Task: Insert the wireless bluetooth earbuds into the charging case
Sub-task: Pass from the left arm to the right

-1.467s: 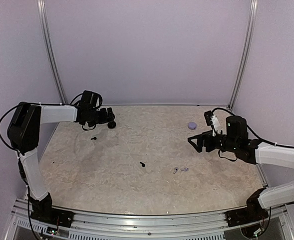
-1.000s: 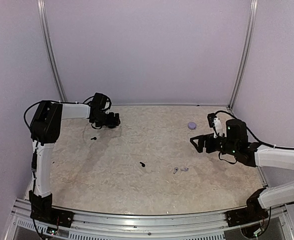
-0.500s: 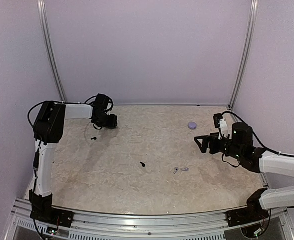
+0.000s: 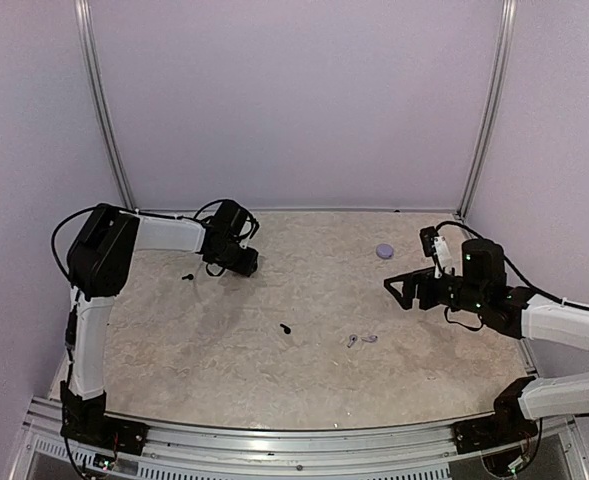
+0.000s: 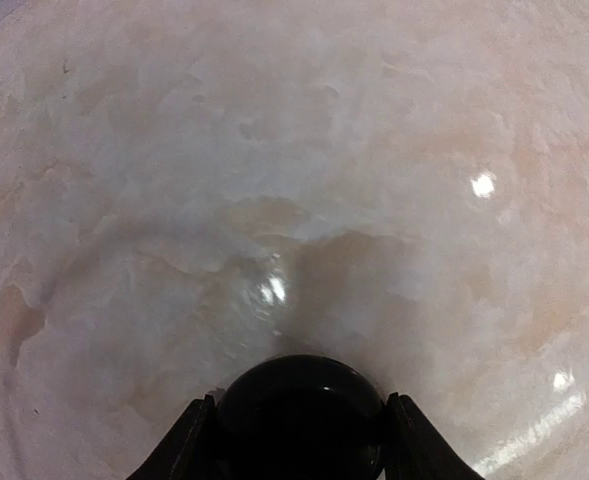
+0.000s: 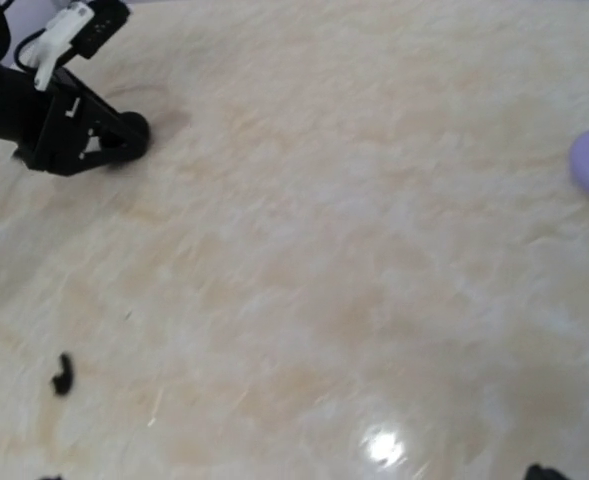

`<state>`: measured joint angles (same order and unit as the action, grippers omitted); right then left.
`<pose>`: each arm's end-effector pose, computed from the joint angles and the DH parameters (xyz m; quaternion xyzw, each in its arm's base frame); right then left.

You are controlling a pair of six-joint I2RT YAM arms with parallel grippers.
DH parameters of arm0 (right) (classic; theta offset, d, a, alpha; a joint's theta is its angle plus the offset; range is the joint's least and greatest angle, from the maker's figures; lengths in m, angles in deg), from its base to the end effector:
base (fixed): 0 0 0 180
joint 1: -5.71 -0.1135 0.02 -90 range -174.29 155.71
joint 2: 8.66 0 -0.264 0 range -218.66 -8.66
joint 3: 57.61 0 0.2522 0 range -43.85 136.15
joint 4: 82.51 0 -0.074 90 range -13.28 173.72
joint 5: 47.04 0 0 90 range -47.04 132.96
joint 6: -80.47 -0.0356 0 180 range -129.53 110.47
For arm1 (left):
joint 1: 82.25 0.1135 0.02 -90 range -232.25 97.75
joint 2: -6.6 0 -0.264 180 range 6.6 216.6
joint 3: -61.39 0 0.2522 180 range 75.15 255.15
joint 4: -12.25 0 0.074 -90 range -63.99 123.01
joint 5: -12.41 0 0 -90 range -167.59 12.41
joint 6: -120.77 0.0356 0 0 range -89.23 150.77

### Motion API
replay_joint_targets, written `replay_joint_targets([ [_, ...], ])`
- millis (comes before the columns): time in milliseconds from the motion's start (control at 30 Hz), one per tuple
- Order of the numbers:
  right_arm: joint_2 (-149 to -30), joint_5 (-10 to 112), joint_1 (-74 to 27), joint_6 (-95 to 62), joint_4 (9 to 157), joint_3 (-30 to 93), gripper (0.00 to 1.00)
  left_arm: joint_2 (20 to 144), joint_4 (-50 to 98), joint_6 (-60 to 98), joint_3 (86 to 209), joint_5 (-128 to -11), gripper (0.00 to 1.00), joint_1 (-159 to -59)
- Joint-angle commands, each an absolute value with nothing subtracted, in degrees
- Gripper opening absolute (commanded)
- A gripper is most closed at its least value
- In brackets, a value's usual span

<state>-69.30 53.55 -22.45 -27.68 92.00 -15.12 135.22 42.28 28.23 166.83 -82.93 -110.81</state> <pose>0.1997 0.1143 0.2213 -0.1230 0.8258 0.2853 0.4707 0.4251 -0.2276 0.1328 0.1991 0.9269 -0.0419 0.3155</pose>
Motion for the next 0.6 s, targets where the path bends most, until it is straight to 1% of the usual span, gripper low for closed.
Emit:
replay_joint_targets([
  [0, -67.68, 59.5, -22.94, -28.44, 88.02, -12.38, 1.0, 128.39, 41.56, 29.28, 159.9, -82.15, 0.37, -115.72],
  [133, -67.65, 64.54, -22.93, -29.4, 85.74, -11.54, 1.0, 122.06, 39.5, 29.73, 155.12, -82.04, 0.36, -119.93],
  [267, -67.31, 69.02, -22.92, -30.27, 84.08, -11.04, 0.99, 115.73, 38.29, 33.78, 151.5, -83.1, 0.35, -124.82],
  [400, -66.34, 73.52, -22.99, -32.14, 81.48, -10.56, 0.97, 108.94, 35.43, 40.37, 147.29, -86.6, 0.35, -131.19],
  [567, -65.37, 78.31, -23.03, -35.83, 81.01, -10.43, 0.93, 99.1, 27.79, 51.62, 139.38, -90.67, 0.35, -141.14],
])
